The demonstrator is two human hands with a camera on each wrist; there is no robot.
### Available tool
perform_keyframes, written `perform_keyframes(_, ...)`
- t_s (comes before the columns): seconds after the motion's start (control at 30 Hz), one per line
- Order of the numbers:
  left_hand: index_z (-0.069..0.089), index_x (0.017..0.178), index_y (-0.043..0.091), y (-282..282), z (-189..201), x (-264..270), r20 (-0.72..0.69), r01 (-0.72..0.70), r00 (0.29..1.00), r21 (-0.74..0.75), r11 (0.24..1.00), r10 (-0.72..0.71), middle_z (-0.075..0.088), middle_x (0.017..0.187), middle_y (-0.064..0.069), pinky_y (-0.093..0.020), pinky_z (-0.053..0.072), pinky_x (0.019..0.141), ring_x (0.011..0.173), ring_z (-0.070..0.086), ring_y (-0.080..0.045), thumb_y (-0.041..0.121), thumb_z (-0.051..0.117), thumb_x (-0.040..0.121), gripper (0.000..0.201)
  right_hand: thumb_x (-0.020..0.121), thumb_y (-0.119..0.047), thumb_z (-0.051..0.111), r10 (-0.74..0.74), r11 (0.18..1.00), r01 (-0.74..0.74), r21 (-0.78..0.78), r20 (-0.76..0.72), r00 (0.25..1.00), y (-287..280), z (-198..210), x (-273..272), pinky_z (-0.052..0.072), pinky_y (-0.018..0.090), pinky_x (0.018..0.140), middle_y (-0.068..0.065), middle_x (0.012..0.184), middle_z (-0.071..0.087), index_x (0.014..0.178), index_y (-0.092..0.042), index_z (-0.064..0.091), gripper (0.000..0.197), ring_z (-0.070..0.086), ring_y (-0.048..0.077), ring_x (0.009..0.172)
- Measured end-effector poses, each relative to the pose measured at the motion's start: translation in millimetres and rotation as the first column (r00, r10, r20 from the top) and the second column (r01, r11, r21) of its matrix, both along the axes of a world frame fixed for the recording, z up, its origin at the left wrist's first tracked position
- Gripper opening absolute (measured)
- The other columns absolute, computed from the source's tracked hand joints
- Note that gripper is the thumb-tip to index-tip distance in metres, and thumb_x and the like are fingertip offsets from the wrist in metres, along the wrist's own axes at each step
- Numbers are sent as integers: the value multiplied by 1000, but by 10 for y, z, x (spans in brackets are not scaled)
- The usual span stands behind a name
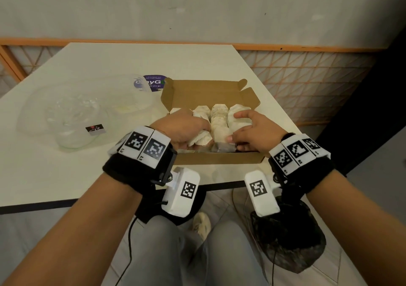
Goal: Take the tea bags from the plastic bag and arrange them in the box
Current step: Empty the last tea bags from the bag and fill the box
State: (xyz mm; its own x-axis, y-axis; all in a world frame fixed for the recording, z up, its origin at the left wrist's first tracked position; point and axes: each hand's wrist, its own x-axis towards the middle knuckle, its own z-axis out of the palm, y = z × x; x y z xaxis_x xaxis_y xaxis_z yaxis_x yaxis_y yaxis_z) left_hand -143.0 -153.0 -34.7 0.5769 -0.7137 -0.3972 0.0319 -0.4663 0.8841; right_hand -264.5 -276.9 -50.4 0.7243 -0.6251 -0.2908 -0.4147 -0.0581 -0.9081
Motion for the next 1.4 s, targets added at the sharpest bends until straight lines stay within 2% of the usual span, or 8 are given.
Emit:
perform_keyframes(0.4,65,87,6,58,-41,208,115,-138,981,-145,980,156,73,72,2,-24,45,54,67,63,-18,13,61,88,8,76,-23,73,55,799,-49,-599,-8,998,91,-68,-106,38,13,64,-3,91,50,106,-24,54,36,50,10,76)
perform_keyframes(0.5,58,85,9,112,-66,212,-204,-292,951,-351,890,232,66,71,0,-15,39,43,52,54,-7,15,58,91,9,81,-30,68,196,741,-165,-651,-27,980,192,-111,-215,39,14,68,-2,88,55,87,-23,66,10,51,11,78)
perform_keyframes(0.6,53,86,14,94,-76,215,-634,-461,762,-392,796,129,51,72,0,-15,39,41,53,47,-9,24,58,92,13,85,-35,63,277,704,-259,-661,-80,958,250,-197,-240,37,9,68,-1,88,61,86,-19,72,19,54,12,80)
perform_keyframes(0.73,44,84,13,7,-131,243,-814,-540,580,-416,732,-35,55,61,-5,-22,43,51,65,56,-17,34,50,94,24,81,-37,65,160,886,-37,-463,229,960,255,-3,-64,47,22,75,-5,85,64,88,-22,69,18,56,9,76)
perform_keyframes(0.87,55,95,-4,18,-150,151,-807,-504,575,-478,720,-133,64,93,-21,-35,42,94,89,63,-34,28,34,94,38,71,-44,72,154,968,-95,-233,249,956,379,62,247,50,28,70,-3,91,62,108,-23,57,45,62,13,82)
perform_keyframes(1.03,68,76,2,10,-208,87,-710,-383,671,-577,721,-212,67,84,-16,-36,46,74,77,65,-26,19,29,92,46,80,-19,71,44,983,25,-183,359,932,385,-33,441,56,39,77,10,94,70,90,-16,64,13,67,25,88)
perform_keyframes(1.17,56,106,9,-1,-302,163,-695,-407,694,-593,695,-187,62,95,-10,-25,47,62,78,56,-18,8,42,84,26,85,-7,63,-131,989,72,132,526,840,295,-88,418,48,20,49,6,87,68,92,-13,64,10,63,17,73)
perform_keyframes(1.4,52,99,10,-52,-400,195,-665,-462,742,-600,653,-85,62,82,-6,-15,47,50,63,58,-10,10,60,82,19,84,-2,59,-189,959,2,283,636,749,257,-178,379,35,15,42,1,79,66,89,-11,65,12,53,8,64)
